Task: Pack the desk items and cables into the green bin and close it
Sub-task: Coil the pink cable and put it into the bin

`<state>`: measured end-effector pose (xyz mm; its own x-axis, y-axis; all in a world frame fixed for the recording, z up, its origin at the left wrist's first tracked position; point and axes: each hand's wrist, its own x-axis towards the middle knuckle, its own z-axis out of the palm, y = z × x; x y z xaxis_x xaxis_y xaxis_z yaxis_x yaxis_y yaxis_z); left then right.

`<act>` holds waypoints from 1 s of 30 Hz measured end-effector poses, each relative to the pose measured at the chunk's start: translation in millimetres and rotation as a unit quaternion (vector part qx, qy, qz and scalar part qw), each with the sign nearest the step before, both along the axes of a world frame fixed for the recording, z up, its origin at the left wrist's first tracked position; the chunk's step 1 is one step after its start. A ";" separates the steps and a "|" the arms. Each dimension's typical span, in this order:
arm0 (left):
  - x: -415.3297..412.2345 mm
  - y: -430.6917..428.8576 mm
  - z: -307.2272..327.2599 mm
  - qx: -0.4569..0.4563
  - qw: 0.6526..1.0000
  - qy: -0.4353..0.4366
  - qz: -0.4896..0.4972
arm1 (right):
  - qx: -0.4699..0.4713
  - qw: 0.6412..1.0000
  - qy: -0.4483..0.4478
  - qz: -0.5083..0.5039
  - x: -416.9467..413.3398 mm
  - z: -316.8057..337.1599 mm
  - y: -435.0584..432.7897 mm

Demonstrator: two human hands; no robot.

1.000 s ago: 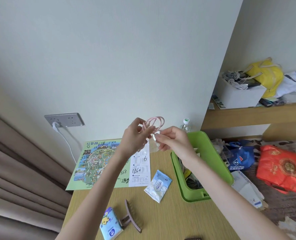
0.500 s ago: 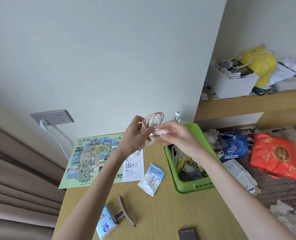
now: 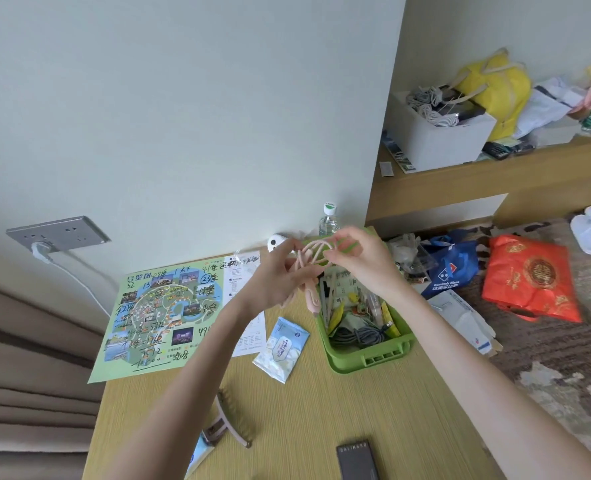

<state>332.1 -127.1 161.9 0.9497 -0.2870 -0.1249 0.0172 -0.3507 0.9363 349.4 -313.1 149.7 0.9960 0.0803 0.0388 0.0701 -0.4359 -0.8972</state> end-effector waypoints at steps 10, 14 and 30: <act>30.7 -35.1 -39.5 -0.126 0.980 0.154 -0.015 | 0.079 0.988 0.115 0.062 33.9 -44.0 -67.0; 48.9 -56.3 -62.3 -0.040 0.990 0.132 -0.040 | -0.086 0.992 0.039 0.079 47.3 -62.8 -81.7; 123.9 -102.1 -146.7 0.544 0.801 -0.235 -0.081 | -0.359 0.924 -0.133 -0.008 69.0 -112.5 -81.7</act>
<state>456.0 -229.2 15.2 0.9267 -0.3750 -0.0251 -0.3757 -0.9261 -0.0357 418.4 -394.8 37.2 0.9601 0.1662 0.2249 0.2351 -0.9151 -0.3277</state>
